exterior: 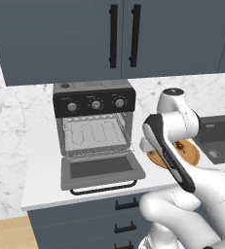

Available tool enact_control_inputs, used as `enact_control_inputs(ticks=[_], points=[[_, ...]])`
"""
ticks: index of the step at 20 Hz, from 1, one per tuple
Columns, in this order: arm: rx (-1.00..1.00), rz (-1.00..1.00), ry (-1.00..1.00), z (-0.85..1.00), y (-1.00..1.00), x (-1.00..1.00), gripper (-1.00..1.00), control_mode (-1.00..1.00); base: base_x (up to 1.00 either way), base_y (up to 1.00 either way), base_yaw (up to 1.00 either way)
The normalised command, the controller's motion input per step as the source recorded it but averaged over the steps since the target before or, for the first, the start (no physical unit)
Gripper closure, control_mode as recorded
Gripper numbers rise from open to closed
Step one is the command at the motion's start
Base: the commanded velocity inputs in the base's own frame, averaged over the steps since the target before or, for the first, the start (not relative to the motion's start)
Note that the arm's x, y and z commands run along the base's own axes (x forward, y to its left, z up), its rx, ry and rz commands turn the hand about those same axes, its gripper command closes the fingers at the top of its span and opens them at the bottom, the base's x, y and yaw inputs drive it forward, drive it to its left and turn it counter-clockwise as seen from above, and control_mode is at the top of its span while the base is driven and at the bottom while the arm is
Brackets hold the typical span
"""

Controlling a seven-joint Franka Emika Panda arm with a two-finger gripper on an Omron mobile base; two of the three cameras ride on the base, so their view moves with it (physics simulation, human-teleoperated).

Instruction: Pick up the kebab skewer and baguette bread, and place them inside the toaster oven. Close the toaster oven door and start by setting the timer.

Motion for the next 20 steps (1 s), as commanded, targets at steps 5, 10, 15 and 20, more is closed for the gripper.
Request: enact_control_inputs(ticks=[5, 10, 15, 20], points=[[-0.01, -0.12, 0.01, -0.13, -1.00, 0.52, -1.00, -1.00, 0.00, 0.00, 0.00], [0.00, -0.17, 0.00, -0.44, -0.88, 0.61, -1.00, -1.00, 0.00, 0.00, 0.00], [0.00, -0.31, 0.02, -0.71, -0.21, 0.23, -1.00, -1.00, 0.00, 0.00, 0.00], [0.00, -0.22, 0.00, -0.52, -0.13, 0.36, -1.00, -1.00, 0.00, 0.00, 0.00]])
